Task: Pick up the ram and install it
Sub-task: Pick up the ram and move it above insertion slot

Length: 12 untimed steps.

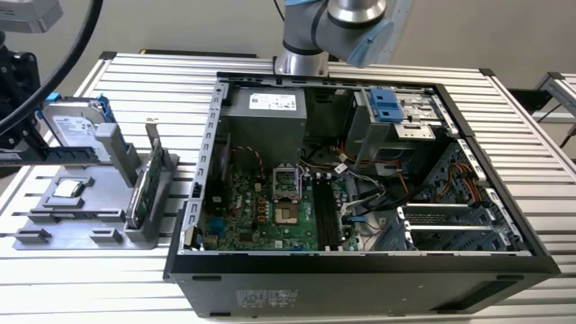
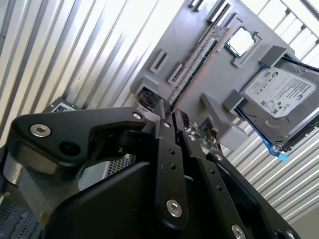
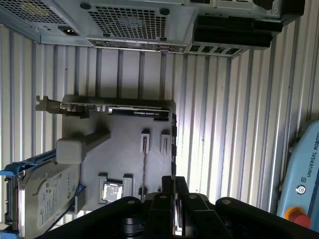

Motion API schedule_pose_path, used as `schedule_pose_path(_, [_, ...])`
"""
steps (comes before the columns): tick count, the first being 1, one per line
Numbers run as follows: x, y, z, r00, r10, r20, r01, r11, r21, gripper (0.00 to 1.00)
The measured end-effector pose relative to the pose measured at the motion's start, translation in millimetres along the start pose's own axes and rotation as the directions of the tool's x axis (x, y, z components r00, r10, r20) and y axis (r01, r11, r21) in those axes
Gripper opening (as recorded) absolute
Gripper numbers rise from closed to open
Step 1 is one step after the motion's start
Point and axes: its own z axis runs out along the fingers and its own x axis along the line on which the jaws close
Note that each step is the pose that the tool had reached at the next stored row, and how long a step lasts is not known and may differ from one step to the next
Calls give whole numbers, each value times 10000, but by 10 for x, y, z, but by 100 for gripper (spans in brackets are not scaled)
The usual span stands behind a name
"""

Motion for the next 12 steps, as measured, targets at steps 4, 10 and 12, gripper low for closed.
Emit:
schedule_pose_path(4, [-1,28,1,10000,1,-1,-1,10000,-1,0])
schedule_pose_path(10, [-3,71,0,10000,0,0,0,10000,-1,0])
schedule_pose_path(12, [-3,86,0,10000,0,-1,0,10000,-1,0])
